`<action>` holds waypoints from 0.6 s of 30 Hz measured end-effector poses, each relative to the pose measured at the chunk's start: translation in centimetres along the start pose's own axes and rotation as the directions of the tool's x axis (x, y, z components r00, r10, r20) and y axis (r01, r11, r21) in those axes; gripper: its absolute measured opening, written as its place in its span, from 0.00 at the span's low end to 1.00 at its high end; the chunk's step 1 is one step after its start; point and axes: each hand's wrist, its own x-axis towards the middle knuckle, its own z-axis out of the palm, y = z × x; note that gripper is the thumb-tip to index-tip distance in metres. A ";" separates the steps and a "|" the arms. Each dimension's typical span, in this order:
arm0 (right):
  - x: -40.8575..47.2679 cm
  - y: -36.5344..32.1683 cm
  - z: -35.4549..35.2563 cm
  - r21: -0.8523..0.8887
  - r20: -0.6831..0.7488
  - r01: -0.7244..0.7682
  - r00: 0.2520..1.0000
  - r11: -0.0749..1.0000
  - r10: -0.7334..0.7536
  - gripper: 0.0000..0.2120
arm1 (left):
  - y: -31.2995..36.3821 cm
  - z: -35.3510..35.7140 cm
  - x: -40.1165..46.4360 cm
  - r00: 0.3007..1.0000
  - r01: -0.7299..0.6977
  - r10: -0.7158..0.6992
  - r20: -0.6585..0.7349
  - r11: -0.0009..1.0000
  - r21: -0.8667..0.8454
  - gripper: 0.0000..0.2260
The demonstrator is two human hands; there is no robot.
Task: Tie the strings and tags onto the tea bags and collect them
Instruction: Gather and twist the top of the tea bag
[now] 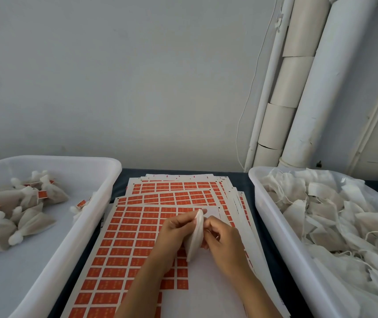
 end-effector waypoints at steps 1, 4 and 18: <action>0.0 0.0 0.1 -0.001 0.003 -0.007 1.000 1.000 0.007 0.05 | -0.1 -0.1 0.1 1.000 0.002 -0.002 -0.018 1.000 0.002 0.13; 0.1 0.0 0.0 -0.016 -0.030 -0.035 0.999 0.999 0.035 0.02 | -0.5 -0.1 0.2 0.997 0.014 -0.012 -0.082 0.999 0.030 0.12; -0.1 -0.4 -0.4 0.002 -0.143 -0.063 0.988 0.998 0.063 0.09 | -1.0 0.3 0.6 0.983 -0.009 0.048 -0.177 0.977 0.215 0.06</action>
